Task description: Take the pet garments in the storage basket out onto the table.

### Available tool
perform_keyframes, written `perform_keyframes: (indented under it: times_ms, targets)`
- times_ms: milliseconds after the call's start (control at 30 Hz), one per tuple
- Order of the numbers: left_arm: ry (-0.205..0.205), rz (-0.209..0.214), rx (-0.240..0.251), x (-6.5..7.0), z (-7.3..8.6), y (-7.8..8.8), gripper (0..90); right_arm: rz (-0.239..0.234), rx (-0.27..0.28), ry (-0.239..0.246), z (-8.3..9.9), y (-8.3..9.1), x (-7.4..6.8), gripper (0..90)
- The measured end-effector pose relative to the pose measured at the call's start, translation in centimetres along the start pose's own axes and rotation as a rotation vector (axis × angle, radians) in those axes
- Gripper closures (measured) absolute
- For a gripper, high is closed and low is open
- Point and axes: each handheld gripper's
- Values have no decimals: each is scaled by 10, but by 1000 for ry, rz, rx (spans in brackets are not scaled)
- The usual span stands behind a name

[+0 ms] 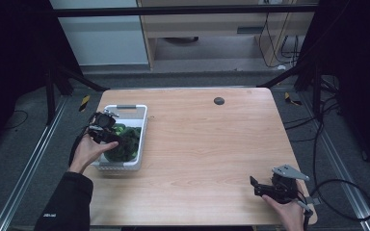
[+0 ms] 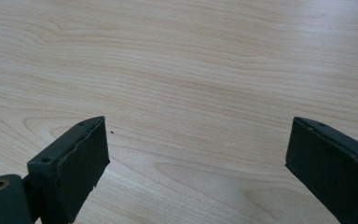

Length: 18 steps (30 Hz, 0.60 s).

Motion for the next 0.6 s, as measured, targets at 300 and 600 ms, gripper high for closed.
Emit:
perform_keyframes:
  times_ms: [300,600]
  targets:
    - [-8,-2,-37,-1,2,-10,192,-9,-11,-6,0,-1,-1,57]
    - [-19,-7,-81,-1,3,-22,204,-13,-18,-4,0,-2,-1,57]
Point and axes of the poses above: each handheld gripper's, and its own axes: y roughly backward along the jaws, z roughly out of its underside, x roughly to its right, and after that the axes turned 3 degrees about z, right-handed
